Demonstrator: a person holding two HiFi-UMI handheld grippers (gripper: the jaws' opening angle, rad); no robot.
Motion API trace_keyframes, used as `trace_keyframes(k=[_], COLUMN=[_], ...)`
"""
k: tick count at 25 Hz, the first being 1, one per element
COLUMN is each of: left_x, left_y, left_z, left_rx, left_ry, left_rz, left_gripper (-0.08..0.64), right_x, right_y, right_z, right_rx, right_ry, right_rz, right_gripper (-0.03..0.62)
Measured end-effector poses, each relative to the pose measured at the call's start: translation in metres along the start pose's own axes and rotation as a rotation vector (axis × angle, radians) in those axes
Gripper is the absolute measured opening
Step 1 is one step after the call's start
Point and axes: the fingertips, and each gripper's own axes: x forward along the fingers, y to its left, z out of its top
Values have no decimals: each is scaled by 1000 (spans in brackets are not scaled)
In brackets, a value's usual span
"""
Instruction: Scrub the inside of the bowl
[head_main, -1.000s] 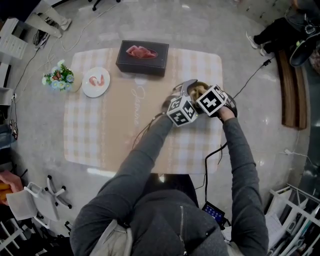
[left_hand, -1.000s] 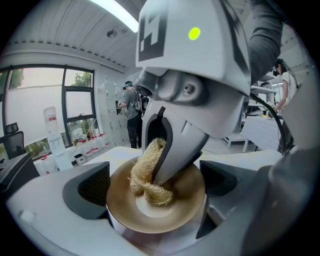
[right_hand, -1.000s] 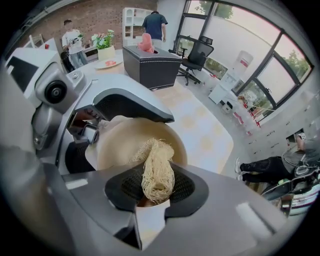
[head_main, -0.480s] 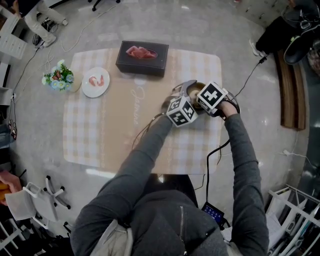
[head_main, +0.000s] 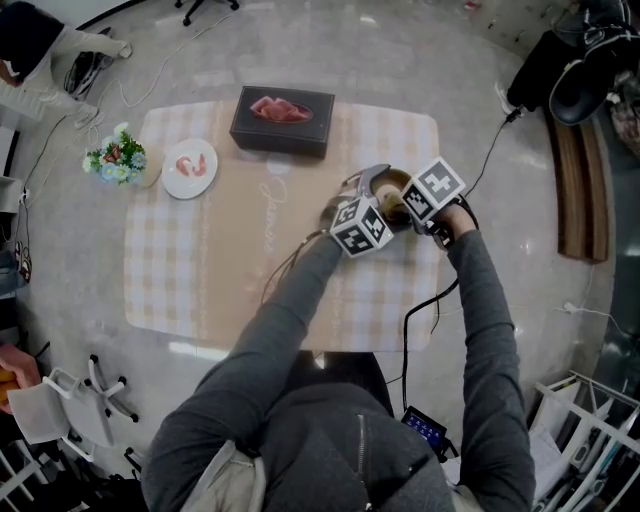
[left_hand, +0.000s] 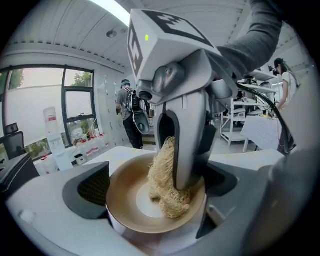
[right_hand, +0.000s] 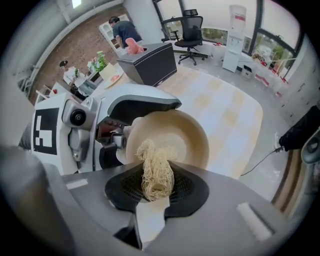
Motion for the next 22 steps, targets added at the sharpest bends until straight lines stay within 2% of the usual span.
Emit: trace_keyframes(k=[5, 10, 13, 17, 22], left_x=[0, 0, 1, -2, -3], left_y=[-1, -1, -3, -5, -2], left_z=[1, 0, 1, 1, 0], left_rx=[2, 1, 27, 64, 40], left_ry=[0, 2, 2, -9, -26], left_rz=[0, -1, 12, 17, 0], left_gripper=[557, 557, 560, 560, 565], right_x=[-3, -8, -11, -13, -17], right_y=[3, 5, 5, 1, -6], right_z=[0, 6, 6, 6, 7], right_rx=[55, 138, 189, 236, 295], right_ry=[-56, -205, -280, -343, -408], right_rz=[58, 118, 144, 139, 129], right_gripper=[87, 87, 87, 87, 87])
